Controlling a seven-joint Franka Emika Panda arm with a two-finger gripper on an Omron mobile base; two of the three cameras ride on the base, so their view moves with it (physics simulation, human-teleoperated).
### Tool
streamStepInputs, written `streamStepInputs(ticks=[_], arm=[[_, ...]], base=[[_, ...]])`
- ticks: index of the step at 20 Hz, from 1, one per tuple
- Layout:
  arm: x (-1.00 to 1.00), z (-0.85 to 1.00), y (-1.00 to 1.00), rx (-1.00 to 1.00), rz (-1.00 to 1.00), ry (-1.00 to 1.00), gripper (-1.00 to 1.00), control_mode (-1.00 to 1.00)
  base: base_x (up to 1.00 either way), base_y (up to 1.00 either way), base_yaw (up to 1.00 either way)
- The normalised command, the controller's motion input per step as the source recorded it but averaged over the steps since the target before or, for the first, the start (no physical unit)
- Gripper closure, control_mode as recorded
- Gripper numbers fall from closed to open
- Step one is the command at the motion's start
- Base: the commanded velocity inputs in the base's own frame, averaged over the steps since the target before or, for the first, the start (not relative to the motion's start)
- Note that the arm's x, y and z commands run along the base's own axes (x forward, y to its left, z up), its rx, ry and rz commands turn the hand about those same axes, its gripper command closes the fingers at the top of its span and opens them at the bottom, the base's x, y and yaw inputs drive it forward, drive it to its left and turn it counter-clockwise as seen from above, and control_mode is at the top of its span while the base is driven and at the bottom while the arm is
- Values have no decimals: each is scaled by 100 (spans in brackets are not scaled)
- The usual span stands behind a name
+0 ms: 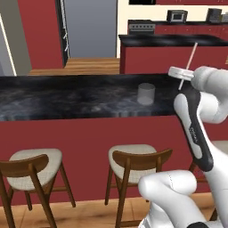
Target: Take a straw from the drawer in front and place it inside the glass cup on the dining counter.
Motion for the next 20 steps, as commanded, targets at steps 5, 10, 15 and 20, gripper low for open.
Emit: streamStepInputs(ticks=[5, 10, 15, 20], arm=[[19, 0, 12, 8, 28, -16, 100, -100], [29, 1, 28, 1, 17, -7, 100, -100], [43, 22, 5, 0, 22, -1, 100, -100], [36, 9, 0, -8, 18, 0, 100, -100]], base=[[0, 0, 0], [0, 0, 0], [0, 0, 0], [0, 0, 0]])
